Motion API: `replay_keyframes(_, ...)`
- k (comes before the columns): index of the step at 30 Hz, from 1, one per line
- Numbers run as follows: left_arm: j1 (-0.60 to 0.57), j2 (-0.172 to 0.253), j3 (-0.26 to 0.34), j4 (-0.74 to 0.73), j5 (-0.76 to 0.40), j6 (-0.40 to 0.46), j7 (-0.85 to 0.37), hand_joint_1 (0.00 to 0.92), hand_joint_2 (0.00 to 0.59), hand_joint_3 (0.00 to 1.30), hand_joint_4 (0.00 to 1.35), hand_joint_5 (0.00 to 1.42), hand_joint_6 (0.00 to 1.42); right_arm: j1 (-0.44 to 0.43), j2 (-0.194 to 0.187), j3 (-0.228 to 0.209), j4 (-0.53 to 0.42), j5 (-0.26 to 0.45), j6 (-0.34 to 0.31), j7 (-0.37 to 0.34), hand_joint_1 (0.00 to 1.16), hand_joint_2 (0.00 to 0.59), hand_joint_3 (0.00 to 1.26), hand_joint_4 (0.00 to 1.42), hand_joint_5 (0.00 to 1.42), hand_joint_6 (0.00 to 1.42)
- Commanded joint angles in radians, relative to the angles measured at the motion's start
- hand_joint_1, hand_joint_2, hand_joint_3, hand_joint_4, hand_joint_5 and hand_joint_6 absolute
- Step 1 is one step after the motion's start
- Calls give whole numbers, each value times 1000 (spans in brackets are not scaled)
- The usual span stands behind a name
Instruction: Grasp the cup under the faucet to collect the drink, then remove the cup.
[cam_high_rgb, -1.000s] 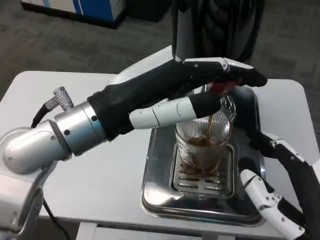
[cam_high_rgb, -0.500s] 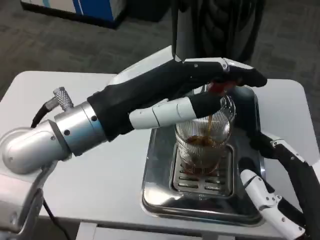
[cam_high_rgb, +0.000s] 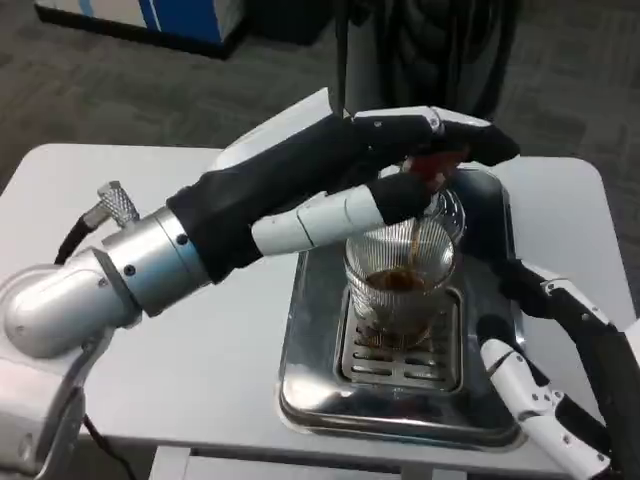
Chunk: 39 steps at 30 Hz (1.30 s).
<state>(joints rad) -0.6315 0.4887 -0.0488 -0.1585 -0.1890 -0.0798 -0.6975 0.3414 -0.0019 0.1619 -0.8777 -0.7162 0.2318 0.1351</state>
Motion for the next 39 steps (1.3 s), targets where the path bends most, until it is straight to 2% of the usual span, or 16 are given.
replay_keyframes(1,39,-10,9,-17,7,9,26,0,56,315,232,167,0,10,1,0,-17,8,-5,-11,273,422,234,243,222,113)
replay_keyframes(12,83,-31,47,-38,-4,35,92,0,57,207,143,143,0,7,4,4,-14,10,-5,-12,276,424,234,243,223,113)
replay_keyframes(15,89,-32,56,-41,-3,37,94,0,57,196,131,134,0,8,9,4,-11,16,1,-12,364,408,207,243,234,127)
replay_keyframes(17,92,-31,61,-43,-3,39,95,0,57,193,128,132,0,7,19,-2,-4,41,12,-12,448,367,185,230,235,156)
replay_keyframes(18,93,-30,63,-43,-2,38,95,0,57,193,126,131,0,8,34,-14,7,78,25,-11,493,338,174,221,235,181)
replay_keyframes(21,94,-31,66,-43,-2,39,95,0,57,192,117,118,0,6,59,-51,35,164,48,-16,611,296,153,217,235,219)
replay_keyframes(24,101,-36,72,-42,-2,33,99,0,57,192,116,117,0,-4,44,-66,49,183,39,-25,664,260,153,207,235,236)
replay_keyframes(30,135,-41,105,-55,-1,13,125,0,57,174,87,115,0,-20,24,-74,71,202,31,-46,720,229,153,207,235,262)
replay_keyframes(39,209,-1,199,-91,-27,13,126,0,49,160,59,94,0,-62,22,-60,144,214,1,-102,737,212,153,207,235,275)
